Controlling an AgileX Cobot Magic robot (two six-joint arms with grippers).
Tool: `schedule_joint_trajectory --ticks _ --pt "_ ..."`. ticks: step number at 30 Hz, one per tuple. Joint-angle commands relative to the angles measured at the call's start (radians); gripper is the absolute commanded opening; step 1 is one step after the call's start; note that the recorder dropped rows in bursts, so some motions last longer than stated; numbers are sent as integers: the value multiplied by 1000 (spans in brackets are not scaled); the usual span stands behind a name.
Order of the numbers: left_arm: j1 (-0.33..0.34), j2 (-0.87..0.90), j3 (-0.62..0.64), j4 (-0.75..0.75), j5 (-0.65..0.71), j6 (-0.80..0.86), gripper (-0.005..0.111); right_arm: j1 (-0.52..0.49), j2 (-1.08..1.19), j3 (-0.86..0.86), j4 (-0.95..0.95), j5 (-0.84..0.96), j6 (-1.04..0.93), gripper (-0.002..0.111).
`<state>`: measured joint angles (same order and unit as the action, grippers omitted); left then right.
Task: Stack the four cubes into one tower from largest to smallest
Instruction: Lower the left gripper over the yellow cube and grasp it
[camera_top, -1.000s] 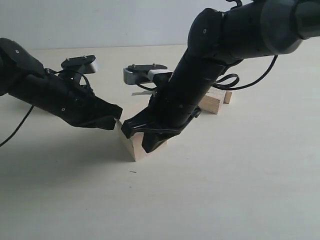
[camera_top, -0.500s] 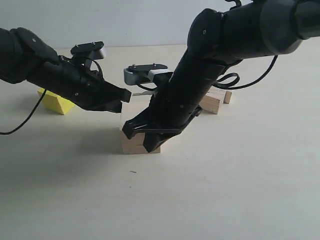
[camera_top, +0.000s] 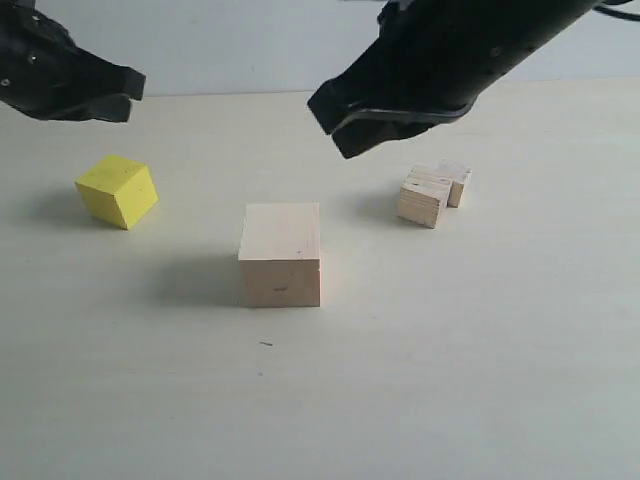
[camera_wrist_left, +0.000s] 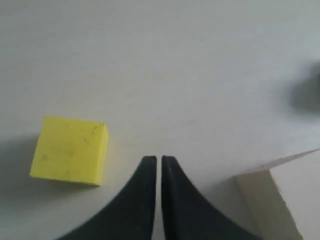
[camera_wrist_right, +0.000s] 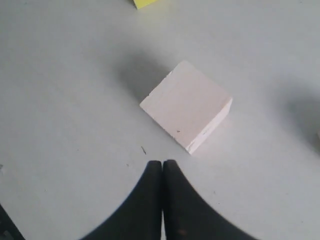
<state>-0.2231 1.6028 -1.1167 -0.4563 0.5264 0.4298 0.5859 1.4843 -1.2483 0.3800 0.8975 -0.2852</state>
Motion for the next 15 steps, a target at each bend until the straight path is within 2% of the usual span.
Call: schedule_joint_trajectory --ticks 1,2,4,7,11,15 --pt "7 37 -108 154 125 -107 29 -7 -41 -4 -17 10 25 0" --pt "7 61 -156 204 162 -167 39 -7 -41 -4 -13 23 25 0" --pt "7 108 -234 272 236 -205 45 -7 -41 -4 -13 57 25 0" --pt "7 183 -323 279 371 -207 57 -5 -41 -4 -8 80 23 0" --pt "1 227 -347 279 371 -214 69 -5 -41 -4 12 80 23 0" --pt "1 258 -347 303 353 -217 70 -5 -41 0 13 80 21 0"
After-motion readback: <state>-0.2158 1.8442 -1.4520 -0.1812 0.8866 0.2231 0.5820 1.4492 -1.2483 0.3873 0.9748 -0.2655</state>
